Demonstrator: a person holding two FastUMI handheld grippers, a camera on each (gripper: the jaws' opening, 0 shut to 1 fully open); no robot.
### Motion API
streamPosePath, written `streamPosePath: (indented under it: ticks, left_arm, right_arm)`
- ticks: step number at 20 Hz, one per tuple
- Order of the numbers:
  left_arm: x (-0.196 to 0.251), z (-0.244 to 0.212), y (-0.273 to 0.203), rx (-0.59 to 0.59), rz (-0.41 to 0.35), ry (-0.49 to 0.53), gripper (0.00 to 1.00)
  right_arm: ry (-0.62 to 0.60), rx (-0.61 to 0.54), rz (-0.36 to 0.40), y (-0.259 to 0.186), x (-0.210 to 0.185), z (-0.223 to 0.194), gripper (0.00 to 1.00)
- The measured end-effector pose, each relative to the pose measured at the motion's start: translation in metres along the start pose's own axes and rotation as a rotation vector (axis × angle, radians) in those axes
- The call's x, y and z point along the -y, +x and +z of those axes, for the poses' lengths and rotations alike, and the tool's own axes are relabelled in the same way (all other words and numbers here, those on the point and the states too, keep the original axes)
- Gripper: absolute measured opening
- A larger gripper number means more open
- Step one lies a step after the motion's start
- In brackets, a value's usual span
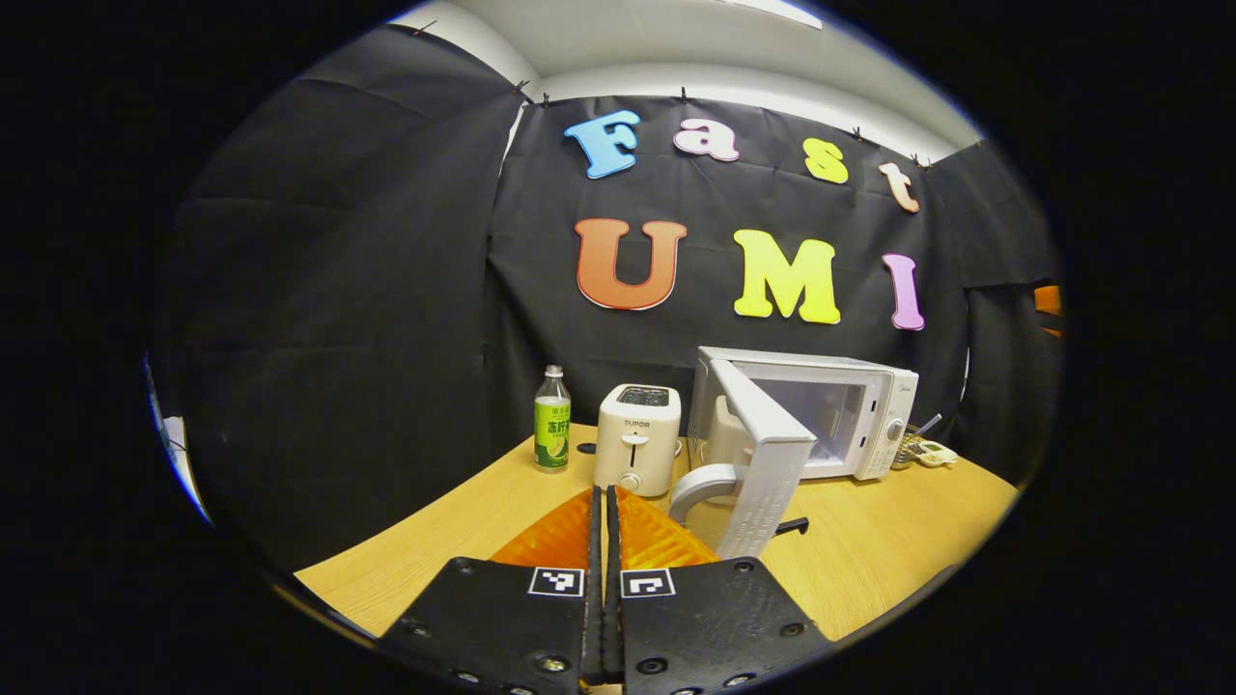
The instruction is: Open the microwave oven with the left hand, put the food in, and close the microwave oven.
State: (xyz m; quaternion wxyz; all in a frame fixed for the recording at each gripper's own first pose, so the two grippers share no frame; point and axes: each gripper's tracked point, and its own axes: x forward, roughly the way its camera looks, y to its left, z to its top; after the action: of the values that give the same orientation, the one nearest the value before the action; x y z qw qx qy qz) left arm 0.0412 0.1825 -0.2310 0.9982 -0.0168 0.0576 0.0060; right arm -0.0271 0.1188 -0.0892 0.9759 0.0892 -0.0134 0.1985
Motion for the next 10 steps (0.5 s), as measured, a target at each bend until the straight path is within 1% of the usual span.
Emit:
streamPosePath:
  ticks: [1, 2, 3, 4, 6, 8, 10]
  left_arm:
    - [0.004, -0.008, 0.008, -0.010, -0.009, -0.002, 0.00]
    - [0.003, -0.020, 0.015, -0.045, -0.006, 0.003, 0.12]
    - [0.006, -0.025, 0.017, -0.049, -0.010, 0.003, 0.00]
    - [0.009, -0.026, 0.016, -0.039, -0.006, 0.015, 0.00]
    - [0.023, -0.022, 0.015, -0.011, -0.041, 0.009, 0.00]
    - [0.045, -0.028, 0.018, -0.017, -0.080, 0.002, 0.00]
    - [0.069, -0.028, 0.020, -0.017, -0.102, 0.011, 0.00]
  right_arm:
    - [0.002, 0.014, -0.004, -0.015, 0.004, 0.005, 1.00]
    - [0.004, 0.023, -0.008, -0.030, 0.008, 0.008, 1.00]
    - [0.005, 0.027, -0.017, -0.043, 0.013, 0.010, 1.00]
    - [-0.001, 0.030, -0.028, -0.057, 0.019, 0.013, 1.00]
    - [-0.010, 0.077, -0.046, -0.084, 0.030, 0.028, 1.00]
    - [-0.024, 0.111, -0.072, -0.110, 0.041, 0.037, 1.00]
    - [-0.044, 0.131, -0.085, -0.133, 0.051, 0.041, 1.00]
